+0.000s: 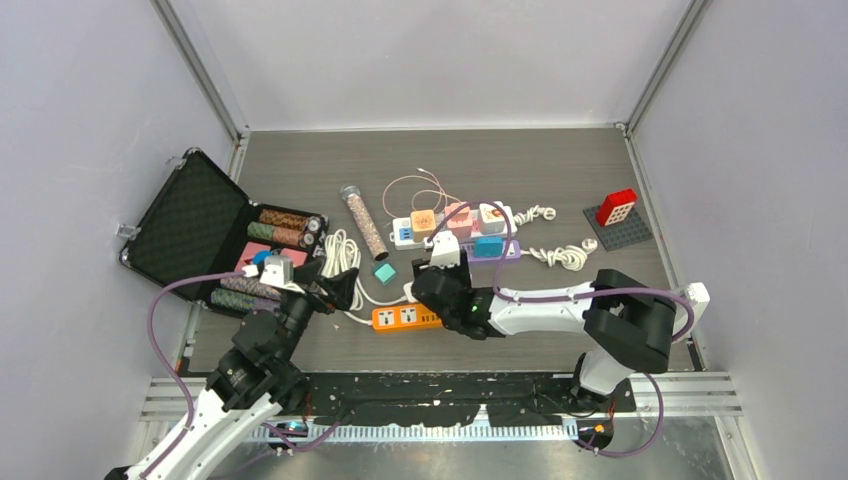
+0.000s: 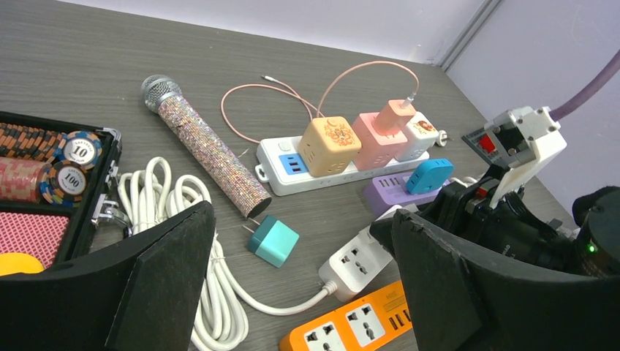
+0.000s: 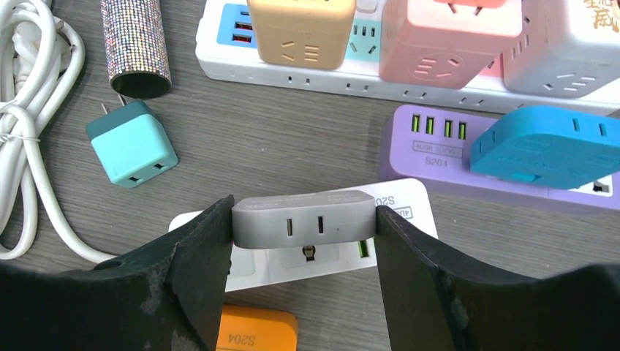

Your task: Insert the plug

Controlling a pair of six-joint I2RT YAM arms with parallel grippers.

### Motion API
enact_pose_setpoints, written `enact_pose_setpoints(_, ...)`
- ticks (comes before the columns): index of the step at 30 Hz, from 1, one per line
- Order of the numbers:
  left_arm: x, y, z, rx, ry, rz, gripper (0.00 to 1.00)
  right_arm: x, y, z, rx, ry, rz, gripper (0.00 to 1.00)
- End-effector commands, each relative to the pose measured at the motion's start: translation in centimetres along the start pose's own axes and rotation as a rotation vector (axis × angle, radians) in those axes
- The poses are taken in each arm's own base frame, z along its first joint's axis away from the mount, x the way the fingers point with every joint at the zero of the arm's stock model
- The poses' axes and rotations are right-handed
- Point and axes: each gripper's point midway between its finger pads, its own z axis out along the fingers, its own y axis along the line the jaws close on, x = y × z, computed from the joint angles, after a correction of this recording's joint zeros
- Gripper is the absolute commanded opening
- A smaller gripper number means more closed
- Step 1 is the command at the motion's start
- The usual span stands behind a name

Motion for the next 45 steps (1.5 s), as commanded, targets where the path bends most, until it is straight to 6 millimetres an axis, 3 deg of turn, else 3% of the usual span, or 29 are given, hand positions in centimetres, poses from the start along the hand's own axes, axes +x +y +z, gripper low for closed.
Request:
enact_pose_setpoints(1,-0.8,-0.2,-0.1,0.004,-0.034,-0.029,0.90,10.8,-4.0,-1.9,0.050,0.301,-0.191,0.05)
enact_pose_setpoints(9,-0.6,0.1,-0.1,0.002,-0.044,-0.032,0.90,12.4,-4.4,-2.1,0.067,0.355,-0.248,0.05)
enact_pose_setpoints(11,-0.5,0.0,-0.2,0.006,-0.040,-0.031,0.90,11.8,-4.3,-2.3,0.084,0.368,-0.259,0.05)
enact_pose_setpoints(18,-0.1,-0.1,0.0,0.016,-0.037,-0.031,0.90,6.0,-3.3,-3.6,0.095,0.338,-0.242,0.09)
enact_pose_setpoints(20,0.4,-0.3,0.3,0.026,-0.028,-0.029,0.90,4.8,-2.9,-3.8,0.080,0.333,-0.234,0.22)
enact_pose_setpoints(21,0.6,-0.4,0.4,0.030,-0.025,-0.033,0.90,4.4,-2.8,-3.9,0.076,0.331,-0.236,0.39)
enact_pose_setpoints(23,1.1,-0.5,0.8,0.031,-0.012,-0.044,0.90,3.3,-2.6,-4.2,0.058,0.323,-0.225,0.60)
enact_pose_setpoints(25,1.6,-0.7,1.1,0.030,0.010,-0.056,0.90,2.4,-2.3,-4.5,0.025,0.317,-0.215,0.73)
enact_pose_setpoints(27,2.1,-0.9,1.5,0.027,0.031,-0.068,0.90,1.5,-2.1,-4.7,-0.015,0.310,-0.193,0.82)
enact_pose_setpoints(32,3.7,-1.2,2.7,0.017,0.080,-0.102,0.90,-0.1,-2.2,-4.9,-0.085,0.336,-0.111,0.94)
enact_pose_setpoints(35,5.1,-1.4,3.4,0.019,0.120,-0.106,0.89,-1.1,-1.8,-5.1,-0.127,0.339,-0.073,0.95)
enact_pose_setpoints(37,5.9,-1.5,3.8,0.012,0.145,-0.113,0.86,-1.6,-1.7,-4.7,-0.137,0.346,-0.057,0.90)
enact_pose_setpoints(40,7.3,-1.5,4.4,0.001,0.192,-0.114,0.80,-2.1,-1.5,-4.0,-0.130,0.358,-0.036,0.77)
enact_pose_setpoints(45,8.8,-1.7,5.1,-0.005,0.257,-0.094,0.70,-0.4,-1.4,-2.8,-0.123,0.445,-0.043,0.55)
